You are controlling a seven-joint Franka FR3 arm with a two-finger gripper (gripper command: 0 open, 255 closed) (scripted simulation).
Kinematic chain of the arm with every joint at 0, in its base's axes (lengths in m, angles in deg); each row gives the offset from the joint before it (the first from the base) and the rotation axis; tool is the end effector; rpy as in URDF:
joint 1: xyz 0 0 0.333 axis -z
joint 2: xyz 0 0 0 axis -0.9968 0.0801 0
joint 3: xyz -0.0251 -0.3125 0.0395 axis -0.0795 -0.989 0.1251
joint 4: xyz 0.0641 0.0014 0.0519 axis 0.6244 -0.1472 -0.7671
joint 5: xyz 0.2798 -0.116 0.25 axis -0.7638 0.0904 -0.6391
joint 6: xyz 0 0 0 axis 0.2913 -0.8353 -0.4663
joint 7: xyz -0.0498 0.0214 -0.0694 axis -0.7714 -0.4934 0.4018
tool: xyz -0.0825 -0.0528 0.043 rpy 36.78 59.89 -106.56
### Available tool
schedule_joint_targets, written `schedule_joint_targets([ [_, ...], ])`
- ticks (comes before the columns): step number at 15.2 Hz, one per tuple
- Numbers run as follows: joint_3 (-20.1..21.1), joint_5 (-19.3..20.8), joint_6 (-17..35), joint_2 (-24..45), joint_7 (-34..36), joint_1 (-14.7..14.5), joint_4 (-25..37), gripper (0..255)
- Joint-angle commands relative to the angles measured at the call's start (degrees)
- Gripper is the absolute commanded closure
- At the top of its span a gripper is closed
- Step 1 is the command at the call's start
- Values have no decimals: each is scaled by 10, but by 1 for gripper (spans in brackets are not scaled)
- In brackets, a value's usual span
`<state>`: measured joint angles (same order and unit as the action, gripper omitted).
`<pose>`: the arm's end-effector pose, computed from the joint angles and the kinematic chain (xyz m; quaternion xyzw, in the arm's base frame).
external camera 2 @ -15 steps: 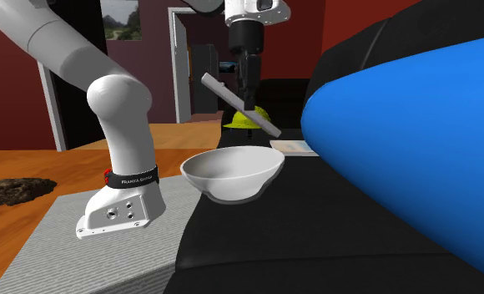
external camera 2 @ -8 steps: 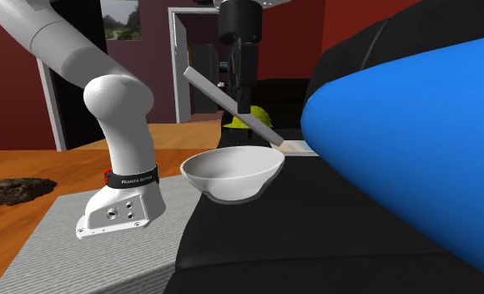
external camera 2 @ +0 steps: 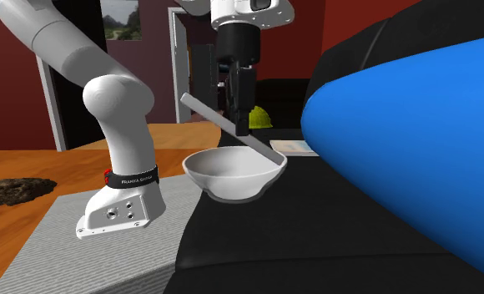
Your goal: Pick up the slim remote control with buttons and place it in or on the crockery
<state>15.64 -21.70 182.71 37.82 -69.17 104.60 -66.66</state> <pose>0.1780 -0.3006 0.4416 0.9892 -0.1459 -0.0036 0.0109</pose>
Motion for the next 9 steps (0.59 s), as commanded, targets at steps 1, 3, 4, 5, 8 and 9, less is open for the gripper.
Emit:
schedule_joint_targets([
  [1, -8, 6, 19, 7, 1, 0, -12, 255],
  [3, -16, 12, 36, 12, 2, 1, -23, 255],
  [4, -20, 14, 45, 16, 3, 1, -29, 255],
  [5, -23, 17, 54, 19, 3, 1, -34, 255],
  [8, -29, 21, 66, 24, 4, 1, -41, 255],
  [9, -29, 21, 66, 24, 4, 1, -41, 255],
])
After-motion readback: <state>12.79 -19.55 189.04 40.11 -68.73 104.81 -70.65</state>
